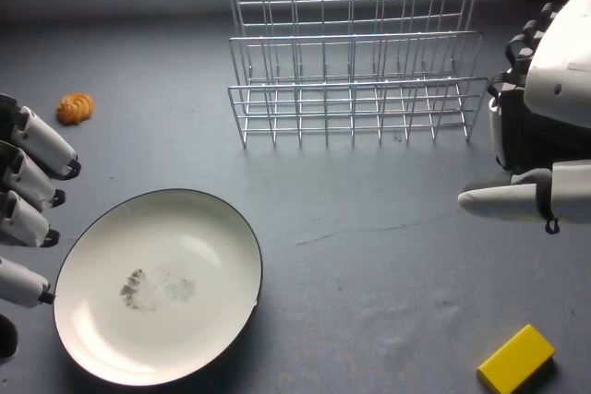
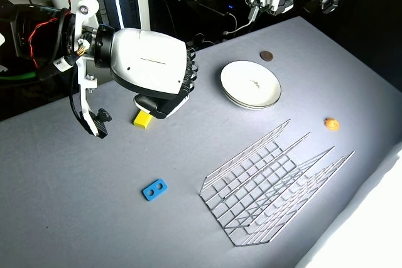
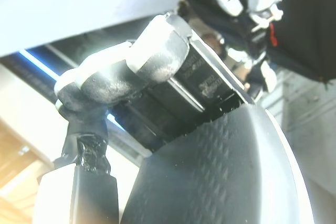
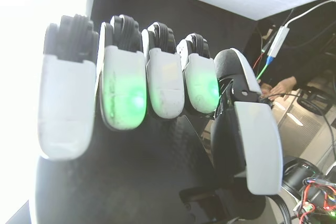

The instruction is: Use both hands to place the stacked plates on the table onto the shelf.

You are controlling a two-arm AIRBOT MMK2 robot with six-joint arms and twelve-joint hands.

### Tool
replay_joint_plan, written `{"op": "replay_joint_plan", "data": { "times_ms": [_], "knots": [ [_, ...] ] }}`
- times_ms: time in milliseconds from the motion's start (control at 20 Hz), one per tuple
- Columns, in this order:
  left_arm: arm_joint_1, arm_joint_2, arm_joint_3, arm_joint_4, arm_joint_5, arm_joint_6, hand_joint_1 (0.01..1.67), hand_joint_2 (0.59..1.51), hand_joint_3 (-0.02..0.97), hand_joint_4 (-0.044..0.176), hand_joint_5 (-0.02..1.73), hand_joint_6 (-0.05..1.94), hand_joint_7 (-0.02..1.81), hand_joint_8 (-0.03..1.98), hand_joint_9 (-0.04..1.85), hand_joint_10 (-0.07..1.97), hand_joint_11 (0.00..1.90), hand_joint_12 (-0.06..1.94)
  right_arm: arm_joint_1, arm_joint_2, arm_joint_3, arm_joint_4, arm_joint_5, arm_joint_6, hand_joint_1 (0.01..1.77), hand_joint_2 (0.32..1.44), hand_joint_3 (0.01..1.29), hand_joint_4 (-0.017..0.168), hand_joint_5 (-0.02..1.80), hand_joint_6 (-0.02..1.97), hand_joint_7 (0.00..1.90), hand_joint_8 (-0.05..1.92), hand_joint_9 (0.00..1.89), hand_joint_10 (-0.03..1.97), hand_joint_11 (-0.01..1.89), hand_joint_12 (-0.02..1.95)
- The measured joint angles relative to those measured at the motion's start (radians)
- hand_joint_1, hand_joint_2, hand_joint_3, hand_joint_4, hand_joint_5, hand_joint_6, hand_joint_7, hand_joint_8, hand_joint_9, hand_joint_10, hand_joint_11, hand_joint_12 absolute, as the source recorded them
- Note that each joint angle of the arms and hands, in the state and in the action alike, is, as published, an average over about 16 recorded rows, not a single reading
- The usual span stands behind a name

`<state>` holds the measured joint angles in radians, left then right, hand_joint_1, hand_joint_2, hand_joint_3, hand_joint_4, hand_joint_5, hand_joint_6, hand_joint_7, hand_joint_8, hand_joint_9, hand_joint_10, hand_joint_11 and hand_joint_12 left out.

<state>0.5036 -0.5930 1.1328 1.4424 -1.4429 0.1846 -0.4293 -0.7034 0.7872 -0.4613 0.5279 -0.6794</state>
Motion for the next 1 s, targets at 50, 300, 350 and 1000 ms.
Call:
{"op": "replay_joint_plan", "data": {
  "times_ms": [50,300,350,1000],
  "knots": [
    [0.0,0.0,0.0,-0.001,0.0,0.0,0.12,1.138,0.031,0.035,0.51,0.46,0.6,0.4,0.59,0.47,0.52,0.7,0.0,0.0,0.0,0.0,0.0,0.0,0.11,1.17,0.05,0.032,0.8,0.86,0.85,0.83,0.88,0.85,1.0,0.82],
    [0.0,-0.001,0.002,-0.004,-0.002,0.004,0.08,1.122,0.025,0.022,0.33,0.28,0.38,0.25,0.38,0.3,0.33,0.43,-0.002,0.0,0.0,-0.005,0.003,0.0,0.08,1.16,0.04,0.02,0.51,0.55,0.54,0.53,0.55,0.54,0.63,0.52],
    [0.0,-0.001,0.002,-0.004,-0.002,0.005,0.08,1.12,0.024,0.02,0.31,0.26,0.36,0.23,0.35,0.28,0.31,0.4,-0.002,0.0,0.0,-0.008,0.004,0.0,0.08,1.16,0.04,0.018,0.48,0.52,0.5,0.49,0.52,0.5,0.59,0.48],
    [0.002,-0.002,-0.001,0.008,-0.015,0.015,0.02,1.087,0.017,-0.001,0.02,-0.01,0.02,-0.01,0.02,0.01,0.02,-0.01,-0.01,0.002,0.0,-0.05,0.027,0.023,0.81,1.0,0.01,-0.001,0.02,0.02,0.02,0.01,0.02,0.0,0.02,0.0]
  ]
}}
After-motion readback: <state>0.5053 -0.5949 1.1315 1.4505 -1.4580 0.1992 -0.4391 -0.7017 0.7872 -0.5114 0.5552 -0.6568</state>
